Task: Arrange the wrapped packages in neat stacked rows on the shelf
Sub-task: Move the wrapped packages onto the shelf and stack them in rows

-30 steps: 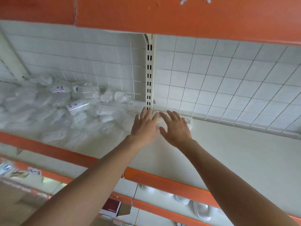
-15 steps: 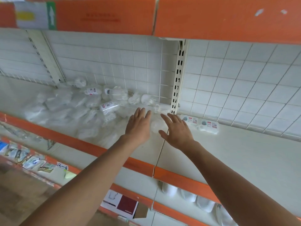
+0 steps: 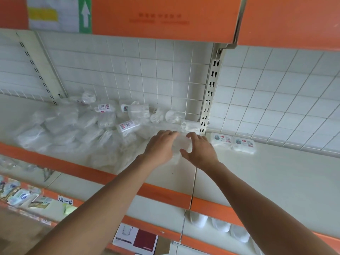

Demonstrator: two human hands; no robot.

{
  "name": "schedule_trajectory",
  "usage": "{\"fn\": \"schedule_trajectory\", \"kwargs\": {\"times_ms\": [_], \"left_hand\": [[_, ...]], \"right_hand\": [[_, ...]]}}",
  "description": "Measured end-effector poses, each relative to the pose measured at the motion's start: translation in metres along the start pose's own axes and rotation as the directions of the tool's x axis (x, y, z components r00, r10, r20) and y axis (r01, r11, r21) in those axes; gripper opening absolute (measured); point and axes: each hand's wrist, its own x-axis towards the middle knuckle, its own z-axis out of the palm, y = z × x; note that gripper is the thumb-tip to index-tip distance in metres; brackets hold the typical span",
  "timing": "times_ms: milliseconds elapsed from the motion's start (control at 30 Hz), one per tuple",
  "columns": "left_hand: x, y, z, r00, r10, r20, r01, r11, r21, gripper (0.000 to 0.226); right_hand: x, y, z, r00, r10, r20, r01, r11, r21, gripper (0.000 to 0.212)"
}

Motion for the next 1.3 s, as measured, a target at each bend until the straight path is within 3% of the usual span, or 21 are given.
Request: {"fn": "schedule_trajectory", "kwargs": {"times_ms": [200, 367, 467, 567, 767, 1033, 1300], "left_hand": [[0.031, -0.003, -0.002, 0.998, 0.049, -0.035, -0.049, 0.999, -0.002, 0.044], [0.075, 0.017, 0.008, 0.983, 0.181, -0.013, -0.18, 0.983, 0.046, 0.045], [0.098, 0.021, 0.018, 0.976, 0.196, 0.092, -0.208, 0.968, 0.142, 0.056], [0.111, 0.024, 0.027, 0.974, 0.121, 0.194, -0.171, 0.95, 0.263, 0.062], [0.116, 0.033, 0.028, 0.978, 0.172, 0.116, -0.205, 0.894, 0.398, 0.039], [0.107, 0.061, 0.012, 0.979, 0.202, -0.011, -0.197, 0.964, 0.176, 0.049], [0.086, 0.16, 0.038, 0.963, 0.271, -0.014, -0.266, 0.936, -0.228, 0.05]], "right_hand": [[0.0, 0.017, -0.011, 0.98, 0.089, -0.177, -0.073, 0.993, 0.095, 0.052], [-0.005, 0.037, -0.022, 0.963, 0.173, -0.209, -0.161, 0.984, 0.07, 0.053], [-0.009, 0.047, -0.026, 0.952, 0.209, -0.223, -0.203, 0.978, 0.047, 0.054], [-0.011, 0.053, -0.028, 0.942, 0.236, -0.239, -0.235, 0.971, 0.031, 0.053], [-0.017, 0.061, -0.031, 0.929, 0.253, -0.271, -0.262, 0.965, 0.004, 0.052], [-0.038, 0.075, -0.047, 0.897, 0.314, -0.31, -0.333, 0.943, -0.008, 0.052], [-0.109, 0.135, -0.094, 0.795, 0.465, -0.39, -0.504, 0.864, 0.003, 0.055]]}}
